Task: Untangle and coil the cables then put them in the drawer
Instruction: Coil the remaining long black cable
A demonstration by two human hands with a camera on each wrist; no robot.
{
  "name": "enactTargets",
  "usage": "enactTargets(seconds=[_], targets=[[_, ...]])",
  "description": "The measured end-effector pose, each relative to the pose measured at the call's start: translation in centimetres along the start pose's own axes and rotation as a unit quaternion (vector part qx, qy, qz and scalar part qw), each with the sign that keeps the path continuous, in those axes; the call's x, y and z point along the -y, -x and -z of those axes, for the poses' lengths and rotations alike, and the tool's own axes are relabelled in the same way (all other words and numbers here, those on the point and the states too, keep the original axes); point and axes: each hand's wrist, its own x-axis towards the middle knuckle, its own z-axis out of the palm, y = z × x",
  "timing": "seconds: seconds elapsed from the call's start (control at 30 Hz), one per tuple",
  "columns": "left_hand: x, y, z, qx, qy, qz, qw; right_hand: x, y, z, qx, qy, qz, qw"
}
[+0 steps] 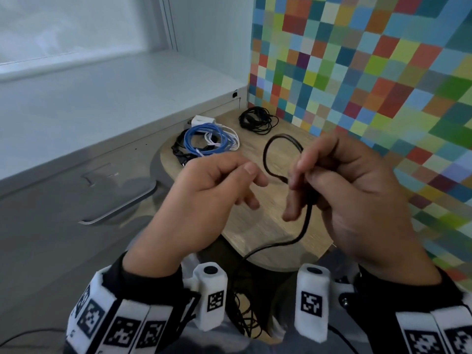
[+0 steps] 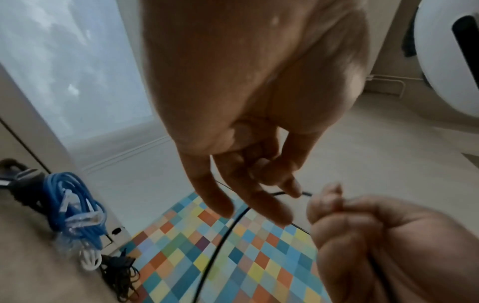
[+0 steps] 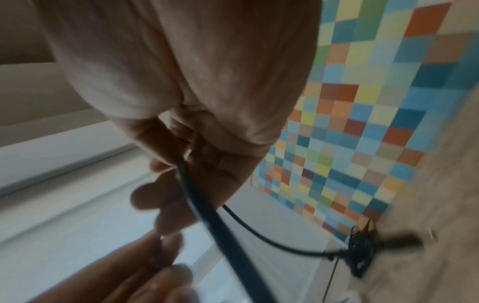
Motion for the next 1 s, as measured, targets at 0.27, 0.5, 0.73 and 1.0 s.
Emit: enactTargets(seconds=[0.27, 0.5, 0.73, 1.0], targets=[[0.8, -0.3, -0.2, 0.025, -0.049, -0.031, 0.998, 0.1, 0.1, 0.4, 0.088, 0.044, -0.065, 0.993], [-0.2, 0.3, 1.0, 0.090, 0.201, 0.102, 0.970, 0.4, -0.2, 1.9, -0.045, 0.130, -0.036, 0.990], [-0.8, -0.3, 2.7, -0.095, 0.419, 0.082, 0.899, -1.3, -0.2, 4.9, -0.126, 0.187, -0.072, 0.972], [-0.4, -0.3, 1.8, -0.182, 0.320, 0.004, 0.930, -3.2, -0.4, 4.6, -0.177, 0.365, -0.080, 0.911]])
